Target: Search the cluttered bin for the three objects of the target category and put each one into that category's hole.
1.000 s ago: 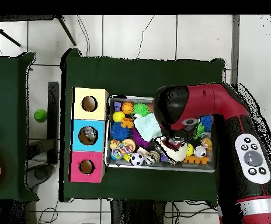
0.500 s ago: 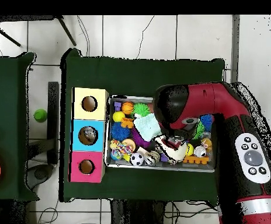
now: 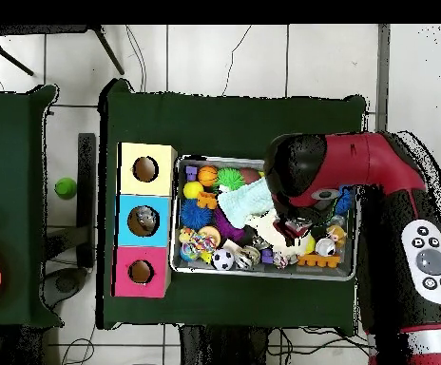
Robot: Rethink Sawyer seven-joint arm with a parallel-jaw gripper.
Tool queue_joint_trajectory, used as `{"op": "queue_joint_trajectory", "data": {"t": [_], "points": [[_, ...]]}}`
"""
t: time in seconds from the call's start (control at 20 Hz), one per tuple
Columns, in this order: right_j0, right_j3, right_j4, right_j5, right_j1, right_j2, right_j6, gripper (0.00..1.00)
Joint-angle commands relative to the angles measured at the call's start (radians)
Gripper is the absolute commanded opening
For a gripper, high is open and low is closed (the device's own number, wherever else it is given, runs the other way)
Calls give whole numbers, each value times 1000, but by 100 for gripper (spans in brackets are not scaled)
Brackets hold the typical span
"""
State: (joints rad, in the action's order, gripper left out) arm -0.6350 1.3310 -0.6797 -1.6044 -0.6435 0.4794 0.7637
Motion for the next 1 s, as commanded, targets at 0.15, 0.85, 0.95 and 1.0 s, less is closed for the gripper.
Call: {"op": "queue_joint_trajectory", "data": {"t": [0.15,0.85,0.95,1.0], "points": [[-3,-16,-44,-61,31,69,-294,100],[-52,-16,213,277,76,147,-26,100],[-55,-5,222,309,68,148,-25,100],[-53,-5,221,323,68,146,-26,100]]}}
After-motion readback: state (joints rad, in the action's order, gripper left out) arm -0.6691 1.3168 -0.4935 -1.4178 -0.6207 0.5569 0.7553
